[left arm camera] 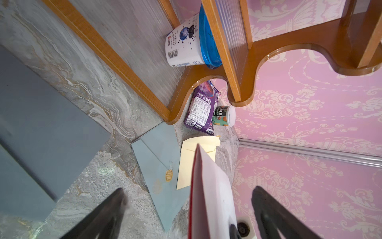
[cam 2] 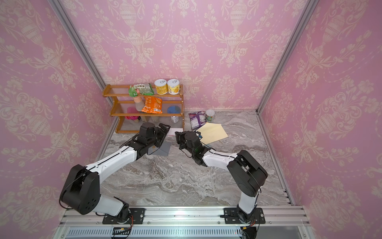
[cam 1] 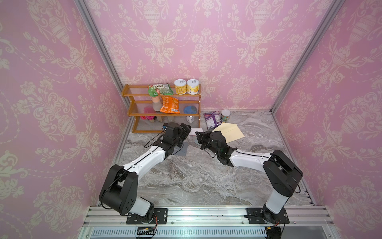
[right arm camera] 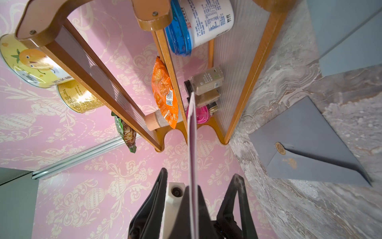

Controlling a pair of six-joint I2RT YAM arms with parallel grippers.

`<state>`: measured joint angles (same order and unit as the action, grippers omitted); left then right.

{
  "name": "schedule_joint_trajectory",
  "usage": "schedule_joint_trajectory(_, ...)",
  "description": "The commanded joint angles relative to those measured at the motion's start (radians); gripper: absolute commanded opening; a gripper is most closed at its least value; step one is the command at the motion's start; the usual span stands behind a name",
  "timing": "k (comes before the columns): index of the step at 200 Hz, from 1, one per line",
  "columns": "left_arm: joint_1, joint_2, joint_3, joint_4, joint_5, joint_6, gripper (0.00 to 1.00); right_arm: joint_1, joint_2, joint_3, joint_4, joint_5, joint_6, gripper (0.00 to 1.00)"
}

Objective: Fold the letter paper in half and place it into the envelope
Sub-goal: Fold the letter paper.

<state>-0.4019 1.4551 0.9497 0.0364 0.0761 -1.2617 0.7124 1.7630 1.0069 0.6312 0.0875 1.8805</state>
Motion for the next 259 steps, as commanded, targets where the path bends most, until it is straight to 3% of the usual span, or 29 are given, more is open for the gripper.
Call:
schedule_joint_trajectory(1, 0.043, -0.061, -0.021, -0.093, 0.048, 0.125, 0.99, -0.045, -0.03, 0.006, -0.01, -0.106, -0.08, 0.0)
schedule_joint_trajectory(48, 0.134, 0.003, 0.064, -0.181, 0.331, 0.326, 0.99, -0.131, 0.011, 0.044, 0.065, -0.433, -0.202, 0.0)
schedule_joint_trajectory(74, 0.145, 0.039, 0.095, -0.17, 0.431, 0.366, 0.99, -0.137, 0.036, 0.037, 0.134, -0.505, -0.198, 0.0)
schedule_joint_trajectory(113, 0.147, 0.087, 0.114, -0.087, 0.508, 0.326, 0.93, -0.139, 0.08, 0.042, 0.189, -0.541, -0.182, 0.0)
schedule_joint_trajectory(150, 0.147, 0.1, 0.144, -0.098, 0.509, 0.334, 0.66, -0.143, 0.089, 0.054, 0.185, -0.546, -0.193, 0.0)
schedule_joint_trajectory(185, 0.148, 0.104, 0.167, -0.135, 0.499, 0.358, 0.23, -0.149, 0.079, 0.044, 0.181, -0.541, -0.198, 0.0)
schedule_joint_trajectory(191, 0.147, 0.105, 0.167, -0.135, 0.498, 0.357, 0.16, -0.149, 0.077, 0.044, 0.177, -0.539, -0.198, 0.05)
schedule_joint_trajectory(196, 0.148, 0.108, 0.169, -0.134, 0.496, 0.356, 0.1, -0.149, 0.075, 0.044, 0.174, -0.534, -0.196, 0.15)
schedule_joint_trajectory(205, 0.148, 0.115, 0.171, -0.133, 0.494, 0.35, 0.0, -0.146, 0.074, 0.044, 0.178, -0.512, -0.179, 0.53)
schedule_joint_trajectory(219, 0.148, 0.127, 0.172, -0.116, 0.489, 0.321, 0.0, -0.131, 0.077, 0.057, 0.183, -0.476, -0.148, 0.98)
schedule_joint_trajectory(259, 0.146, 0.128, 0.128, -0.033, 0.395, 0.181, 0.0, -0.048, 0.137, 0.099, 0.222, -0.271, 0.015, 1.0)
